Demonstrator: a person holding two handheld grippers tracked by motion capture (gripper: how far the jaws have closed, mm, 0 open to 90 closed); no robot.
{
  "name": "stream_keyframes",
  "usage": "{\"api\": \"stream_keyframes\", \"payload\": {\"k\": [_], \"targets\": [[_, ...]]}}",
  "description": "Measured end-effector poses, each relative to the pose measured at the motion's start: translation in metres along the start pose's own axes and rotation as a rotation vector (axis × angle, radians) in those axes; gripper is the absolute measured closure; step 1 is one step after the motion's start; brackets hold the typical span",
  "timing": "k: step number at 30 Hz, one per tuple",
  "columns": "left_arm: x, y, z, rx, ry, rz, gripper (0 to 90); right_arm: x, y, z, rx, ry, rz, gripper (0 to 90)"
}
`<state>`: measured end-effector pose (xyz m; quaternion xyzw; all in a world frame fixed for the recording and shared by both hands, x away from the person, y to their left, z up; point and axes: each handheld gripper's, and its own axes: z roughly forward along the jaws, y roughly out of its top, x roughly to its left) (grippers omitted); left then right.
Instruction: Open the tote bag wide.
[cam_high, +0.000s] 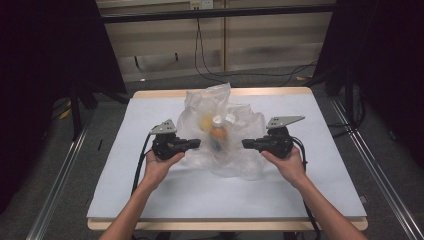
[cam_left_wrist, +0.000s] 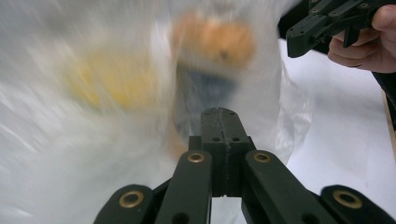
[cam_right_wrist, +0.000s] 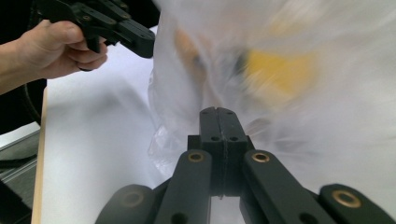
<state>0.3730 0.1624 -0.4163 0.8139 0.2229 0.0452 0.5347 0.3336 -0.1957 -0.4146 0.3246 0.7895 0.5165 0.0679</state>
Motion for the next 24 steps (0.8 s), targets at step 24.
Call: {"api": "stream_keyframes", "payload": {"k": [24], "targets": [[0.032, 0.105, 0.009, -0.119, 0.058, 0.049, 90.0, -0.016, 0.087, -0.018, -0.146, -0.049, -0.039, 90.0]]}}
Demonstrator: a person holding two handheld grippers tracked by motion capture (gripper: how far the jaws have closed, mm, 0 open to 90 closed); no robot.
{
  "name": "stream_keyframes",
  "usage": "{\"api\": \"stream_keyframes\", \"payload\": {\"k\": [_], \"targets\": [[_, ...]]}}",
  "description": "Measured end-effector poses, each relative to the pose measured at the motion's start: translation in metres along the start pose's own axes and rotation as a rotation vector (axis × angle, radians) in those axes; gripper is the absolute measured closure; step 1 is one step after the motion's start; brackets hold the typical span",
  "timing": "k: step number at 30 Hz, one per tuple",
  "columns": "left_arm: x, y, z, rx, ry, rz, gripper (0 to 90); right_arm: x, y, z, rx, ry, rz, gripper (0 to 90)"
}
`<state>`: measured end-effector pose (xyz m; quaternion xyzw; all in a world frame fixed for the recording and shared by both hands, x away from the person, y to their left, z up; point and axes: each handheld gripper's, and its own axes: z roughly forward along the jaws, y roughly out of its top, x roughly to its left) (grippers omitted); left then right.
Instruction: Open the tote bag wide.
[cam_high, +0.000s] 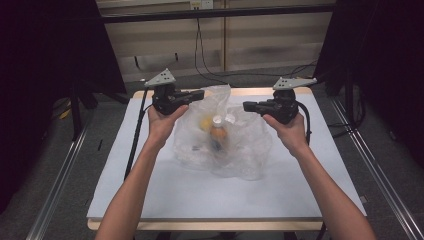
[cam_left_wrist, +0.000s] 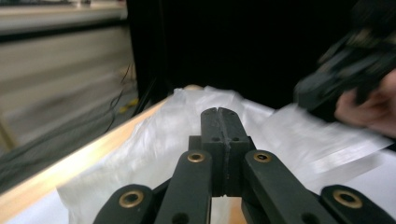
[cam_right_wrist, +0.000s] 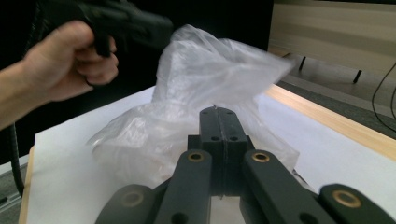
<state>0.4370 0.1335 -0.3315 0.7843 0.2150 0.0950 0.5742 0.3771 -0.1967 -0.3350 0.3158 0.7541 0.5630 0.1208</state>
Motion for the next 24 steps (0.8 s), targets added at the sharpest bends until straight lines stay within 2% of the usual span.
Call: {"api": "stream_keyframes", "payload": {"k": [3, 6, 7, 9, 10, 13, 16, 20, 24], "targets": [[0.000, -0.017, 0.011, 0.084, -0.003, 0.029, 90.0, -0.003, 0.000, 0.011, 0.006, -0.006, 0.001, 90.0], [-0.003, -0.030, 0.019, 0.168, -0.003, 0.058, 90.0, -0.006, -0.006, 0.023, 0.041, -0.007, 0.000, 90.0], [-0.004, -0.033, 0.021, 0.180, -0.001, 0.073, 90.0, -0.007, -0.008, 0.027, 0.052, -0.008, 0.001, 90.0], [-0.006, -0.039, 0.023, 0.205, -0.006, 0.071, 90.0, -0.008, -0.014, 0.033, 0.071, -0.008, 0.011, 90.0], [-0.007, -0.042, 0.023, 0.228, 0.003, 0.088, 90.0, -0.008, -0.017, 0.034, 0.082, -0.006, 0.015, 90.0], [-0.010, -0.054, 0.022, 0.229, -0.010, 0.067, 90.0, -0.008, -0.026, 0.039, 0.118, -0.003, 0.012, 90.0], [-0.011, -0.067, 0.023, 0.278, -0.006, 0.075, 90.0, -0.008, -0.036, 0.042, 0.136, 0.002, 0.021, 90.0], [-0.013, -0.083, 0.027, 0.291, -0.019, 0.057, 90.0, -0.008, -0.047, 0.046, 0.171, 0.004, 0.020, 90.0], [-0.013, -0.100, 0.030, 0.340, -0.023, 0.057, 90.0, -0.009, -0.061, 0.050, 0.222, 0.001, 0.021, 90.0]]}}
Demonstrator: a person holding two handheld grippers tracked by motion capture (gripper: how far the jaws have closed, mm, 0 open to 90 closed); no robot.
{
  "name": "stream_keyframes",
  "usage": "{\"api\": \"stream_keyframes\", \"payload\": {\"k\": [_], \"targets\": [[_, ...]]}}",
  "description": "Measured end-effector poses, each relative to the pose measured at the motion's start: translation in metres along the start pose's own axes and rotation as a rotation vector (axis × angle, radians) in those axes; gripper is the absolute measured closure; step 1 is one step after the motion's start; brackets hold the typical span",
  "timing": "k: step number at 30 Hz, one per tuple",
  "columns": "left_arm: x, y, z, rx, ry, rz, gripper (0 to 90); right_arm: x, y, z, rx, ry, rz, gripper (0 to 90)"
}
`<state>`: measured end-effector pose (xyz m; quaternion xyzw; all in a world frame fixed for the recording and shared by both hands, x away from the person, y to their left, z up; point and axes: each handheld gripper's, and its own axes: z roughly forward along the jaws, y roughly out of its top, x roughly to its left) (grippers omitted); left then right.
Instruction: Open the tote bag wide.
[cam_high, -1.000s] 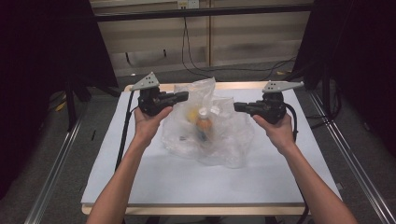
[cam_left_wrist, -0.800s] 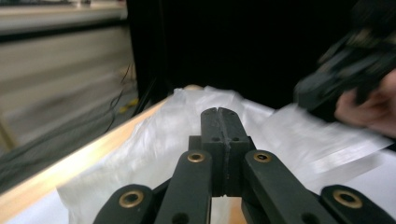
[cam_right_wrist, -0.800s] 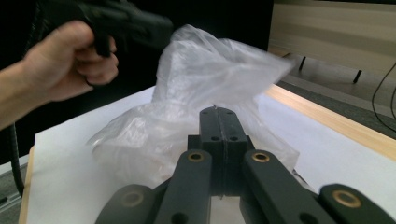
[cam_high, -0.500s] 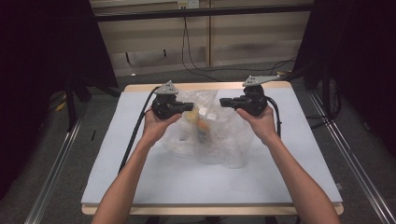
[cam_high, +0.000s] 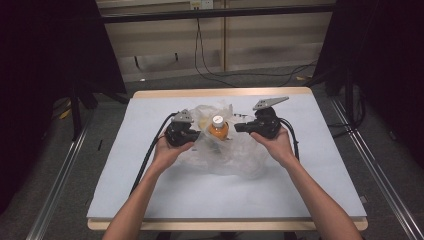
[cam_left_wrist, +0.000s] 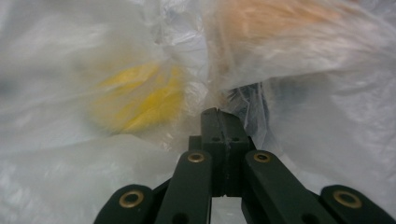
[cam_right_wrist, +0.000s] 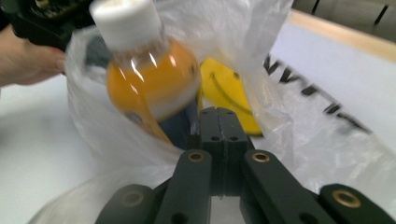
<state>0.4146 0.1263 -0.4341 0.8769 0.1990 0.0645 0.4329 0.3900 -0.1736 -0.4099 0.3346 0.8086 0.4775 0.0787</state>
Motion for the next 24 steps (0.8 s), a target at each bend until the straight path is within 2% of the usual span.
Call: {"api": "stream_keyframes", "payload": {"k": [7, 10, 11, 12, 15, 16, 18, 20, 21, 23, 24], "targets": [[0.003, -0.022, 0.009, 0.046, 0.008, -0.038, 90.0, -0.005, -0.018, 0.009, 0.043, -0.003, 0.024, 90.0], [0.006, -0.029, 0.009, 0.036, -0.003, -0.066, 90.0, -0.008, -0.023, 0.013, 0.046, -0.002, 0.030, 90.0], [0.007, -0.030, 0.009, 0.031, -0.008, -0.063, 90.0, -0.008, -0.025, 0.014, 0.047, 0.000, 0.032, 90.0], [0.006, -0.030, 0.009, 0.052, 0.006, -0.057, 90.0, -0.008, -0.025, 0.015, 0.049, -0.001, 0.033, 90.0], [0.006, -0.033, 0.010, 0.052, 0.009, -0.069, 90.0, -0.007, -0.030, 0.018, 0.064, 0.001, 0.034, 90.0], [0.007, -0.033, 0.009, 0.075, 0.012, -0.066, 90.0, -0.007, -0.032, 0.019, 0.069, -0.001, 0.033, 90.0], [0.007, -0.037, 0.012, 0.085, 0.008, -0.081, 90.0, -0.007, -0.038, 0.020, 0.078, 0.001, 0.034, 90.0], [0.008, -0.042, 0.015, 0.114, 0.027, -0.078, 90.0, -0.008, -0.044, 0.021, 0.092, -0.003, 0.042, 90.0], [0.010, -0.044, 0.017, 0.129, 0.029, -0.090, 90.0, -0.008, -0.046, 0.022, 0.105, -0.009, 0.041, 90.0], [0.012, -0.047, 0.017, 0.118, 0.013, -0.108, 90.0, -0.008, -0.050, 0.022, 0.121, -0.010, 0.039, 90.0], [0.012, -0.046, 0.016, 0.128, 0.017, -0.099, 90.0, -0.008, -0.052, 0.022, 0.130, -0.013, 0.040, 90.0]]}}
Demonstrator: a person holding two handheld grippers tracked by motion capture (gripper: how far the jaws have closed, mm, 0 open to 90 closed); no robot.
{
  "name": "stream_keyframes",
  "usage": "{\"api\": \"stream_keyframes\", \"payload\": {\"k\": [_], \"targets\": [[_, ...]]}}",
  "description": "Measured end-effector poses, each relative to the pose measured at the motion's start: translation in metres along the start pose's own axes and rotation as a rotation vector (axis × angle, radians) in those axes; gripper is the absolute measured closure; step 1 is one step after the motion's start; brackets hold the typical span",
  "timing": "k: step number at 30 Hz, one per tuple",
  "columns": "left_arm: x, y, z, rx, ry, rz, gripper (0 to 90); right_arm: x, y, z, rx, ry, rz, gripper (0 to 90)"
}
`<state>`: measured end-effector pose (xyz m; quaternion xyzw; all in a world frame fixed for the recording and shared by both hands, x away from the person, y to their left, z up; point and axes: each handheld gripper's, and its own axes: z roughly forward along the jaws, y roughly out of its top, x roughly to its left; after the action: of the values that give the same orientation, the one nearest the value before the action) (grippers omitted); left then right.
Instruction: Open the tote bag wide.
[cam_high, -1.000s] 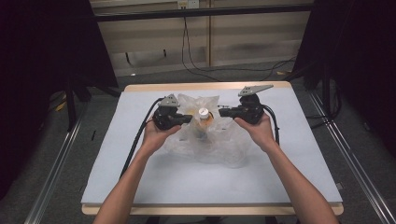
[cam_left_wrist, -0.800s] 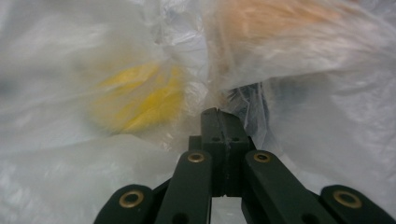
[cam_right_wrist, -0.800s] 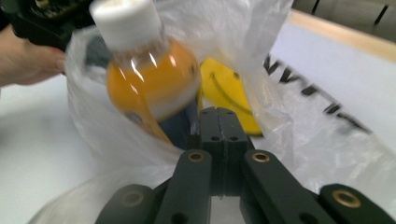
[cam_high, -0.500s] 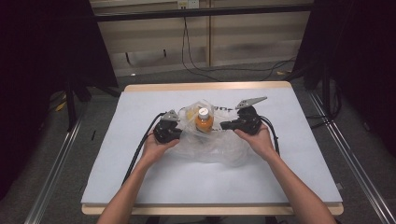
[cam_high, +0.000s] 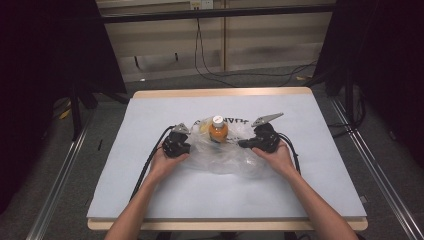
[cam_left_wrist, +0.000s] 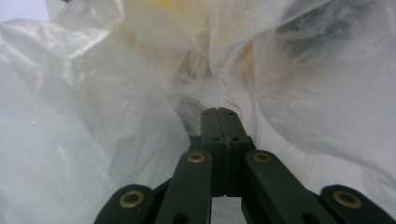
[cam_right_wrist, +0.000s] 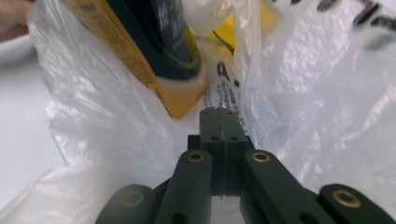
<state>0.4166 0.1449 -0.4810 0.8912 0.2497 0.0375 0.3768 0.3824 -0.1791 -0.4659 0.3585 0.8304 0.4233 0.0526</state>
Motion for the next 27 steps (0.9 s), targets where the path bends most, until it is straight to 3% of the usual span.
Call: {"api": "stream_keyframes", "payload": {"k": [8, 10, 11, 14, 17, 19, 20, 21, 23, 27], "targets": [[0.000, -0.008, -0.015, 0.054, 0.023, 0.044, 90.0, -0.013, -0.017, 0.005, 0.088, -0.047, 0.006, 90.0], [0.000, -0.014, -0.021, 0.061, 0.026, 0.045, 90.0, -0.015, -0.019, 0.002, 0.080, -0.046, 0.001, 90.0], [0.001, -0.017, -0.025, 0.066, 0.034, 0.051, 90.0, -0.015, -0.019, 0.000, 0.088, -0.071, -0.017, 90.0], [0.002, -0.025, -0.035, 0.076, 0.040, 0.053, 90.0, -0.017, -0.022, -0.009, 0.118, -0.121, -0.077, 90.0], [0.004, -0.031, -0.040, 0.059, 0.045, 0.050, 90.0, -0.025, -0.031, -0.022, 0.119, -0.157, -0.077, 90.0], [0.003, -0.032, -0.042, 0.077, 0.048, 0.054, 90.0, -0.030, -0.038, -0.030, 0.104, -0.155, -0.066, 90.0], [0.001, -0.033, -0.042, 0.061, 0.057, 0.037, 90.0, -0.031, -0.041, -0.034, 0.106, -0.167, -0.065, 90.0], [0.003, -0.033, -0.044, 0.075, 0.060, 0.065, 90.0, -0.033, -0.043, -0.038, 0.102, -0.168, -0.071, 90.0], [0.002, -0.035, -0.047, 0.090, 0.066, 0.073, 90.0, -0.036, -0.047, -0.043, 0.105, -0.174, -0.068, 90.0], [0.004, -0.041, -0.051, 0.080, 0.070, 0.057, 90.0, -0.038, -0.051, -0.052, 0.126, -0.210, -0.091, 90.0]]}}
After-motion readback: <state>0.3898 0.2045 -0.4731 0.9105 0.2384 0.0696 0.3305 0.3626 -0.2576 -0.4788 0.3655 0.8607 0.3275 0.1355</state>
